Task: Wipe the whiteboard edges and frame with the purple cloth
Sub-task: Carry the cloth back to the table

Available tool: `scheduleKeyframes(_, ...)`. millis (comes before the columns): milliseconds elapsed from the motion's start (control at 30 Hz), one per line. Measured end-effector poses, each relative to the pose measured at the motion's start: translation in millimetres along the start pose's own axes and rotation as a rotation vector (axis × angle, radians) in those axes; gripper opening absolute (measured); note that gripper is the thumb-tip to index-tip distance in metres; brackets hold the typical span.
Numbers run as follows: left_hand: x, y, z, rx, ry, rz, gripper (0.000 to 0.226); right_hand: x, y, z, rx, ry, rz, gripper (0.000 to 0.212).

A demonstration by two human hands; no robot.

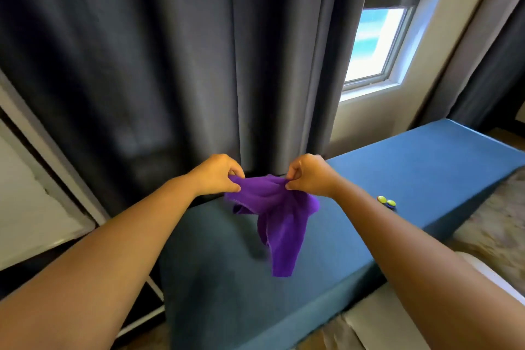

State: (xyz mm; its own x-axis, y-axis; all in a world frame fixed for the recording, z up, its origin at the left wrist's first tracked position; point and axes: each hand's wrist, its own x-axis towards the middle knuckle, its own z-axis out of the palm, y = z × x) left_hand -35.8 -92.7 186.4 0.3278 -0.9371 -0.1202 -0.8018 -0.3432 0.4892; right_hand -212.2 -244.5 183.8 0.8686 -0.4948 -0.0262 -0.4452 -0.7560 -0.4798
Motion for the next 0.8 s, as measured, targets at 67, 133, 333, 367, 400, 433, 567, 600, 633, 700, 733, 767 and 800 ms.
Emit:
scheduleKeyframes(67, 4, -13, 21, 0.003, -0.024, -0.028, 0.015, 6, 12, 23, 0.012, -0.041, 0.006, 0.012)
scheduleKeyframes(133, 9, -28, 43, -0.004, -0.058, -0.06, 0.015, 12, 24, 47, 0.011, -0.092, 0.019, 0.012)
scheduleKeyframes(333, 21, -62, 93, 0.023, -0.108, -0.112, 0.017, 21, 52, 100, 0.001, -0.201, 0.018, 0.008)
scheduleKeyframes(367, 23, -66, 101, 0.035, -0.115, -0.111, 0.019, 21, 56, 107, -0.006, -0.214, 0.023, 0.008)
scheduleKeyframes(400, 25, -69, 109, 0.045, -0.125, -0.114, 0.02, 22, 61, 114, -0.012, -0.227, 0.031, 0.011)
scheduleKeyframes(433, 28, -73, 116, 0.042, -0.135, -0.116, 0.02, 22, 66, 120, -0.017, -0.237, 0.038, 0.014)
scheduleKeyframes(567, 36, -86, 147, -0.025, -0.171, -0.152, 0.019, 24, 86, 145, -0.015, -0.262, 0.076, 0.015)
scheduleKeyframes(600, 37, -89, 155, -0.041, -0.179, -0.162, 0.018, 25, 90, 151, -0.013, -0.26, 0.084, 0.01)
scheduleKeyframes(633, 37, -93, 162, -0.055, -0.186, -0.172, 0.018, 25, 94, 157, -0.012, -0.261, 0.089, 0.006)
scheduleKeyframes(700, 37, -100, 176, -0.071, -0.21, -0.187, 0.018, 24, 101, 170, -0.003, -0.274, 0.091, 0.003)
scheduleKeyframes(733, 35, -103, 183, -0.08, -0.224, -0.199, 0.018, 23, 103, 177, 0.004, -0.288, 0.093, 0.004)
scheduleKeyframes(767, 35, -105, 189, -0.089, -0.232, -0.208, 0.018, 23, 105, 183, 0.007, -0.297, 0.093, 0.005)
scheduleKeyframes(800, 34, -108, 193, -0.095, -0.242, -0.218, 0.02, 22, 106, 187, 0.009, -0.303, 0.086, 0.006)
